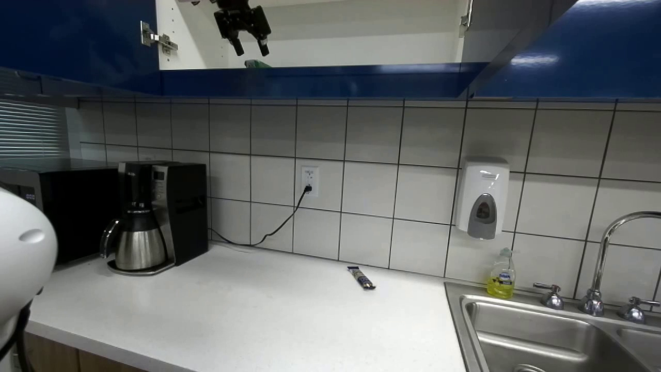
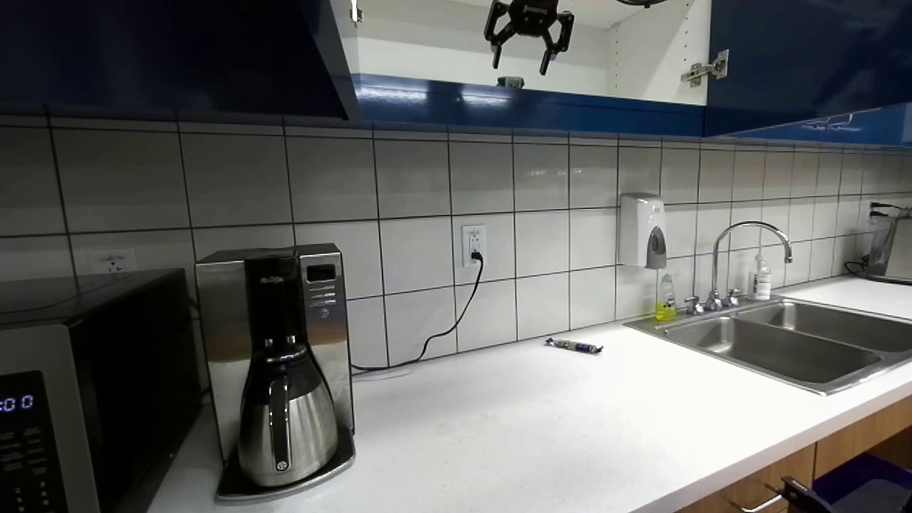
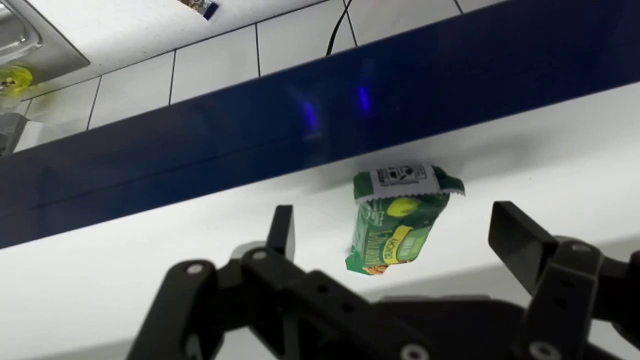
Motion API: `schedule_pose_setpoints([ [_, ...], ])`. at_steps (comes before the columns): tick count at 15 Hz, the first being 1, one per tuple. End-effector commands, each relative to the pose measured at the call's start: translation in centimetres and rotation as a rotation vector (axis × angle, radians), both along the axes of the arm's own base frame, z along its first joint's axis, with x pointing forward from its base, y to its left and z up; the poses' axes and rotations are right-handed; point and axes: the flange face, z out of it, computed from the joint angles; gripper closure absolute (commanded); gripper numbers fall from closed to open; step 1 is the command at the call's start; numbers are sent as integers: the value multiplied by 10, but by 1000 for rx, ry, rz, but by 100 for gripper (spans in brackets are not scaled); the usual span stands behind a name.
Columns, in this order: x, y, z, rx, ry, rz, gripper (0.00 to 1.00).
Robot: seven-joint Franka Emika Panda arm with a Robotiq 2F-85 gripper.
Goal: Put the green packet in the open upper cabinet.
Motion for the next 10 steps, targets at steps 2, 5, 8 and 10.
schedule_pose_setpoints([
  [2,-42,1,-10,2,-42,9,0],
  [5,-66,3,-22,-3,-63,17,0],
  [8,-85,1,-44,4,-54,12,0],
  [10,-94,-2,-65,19,-35,10,0],
])
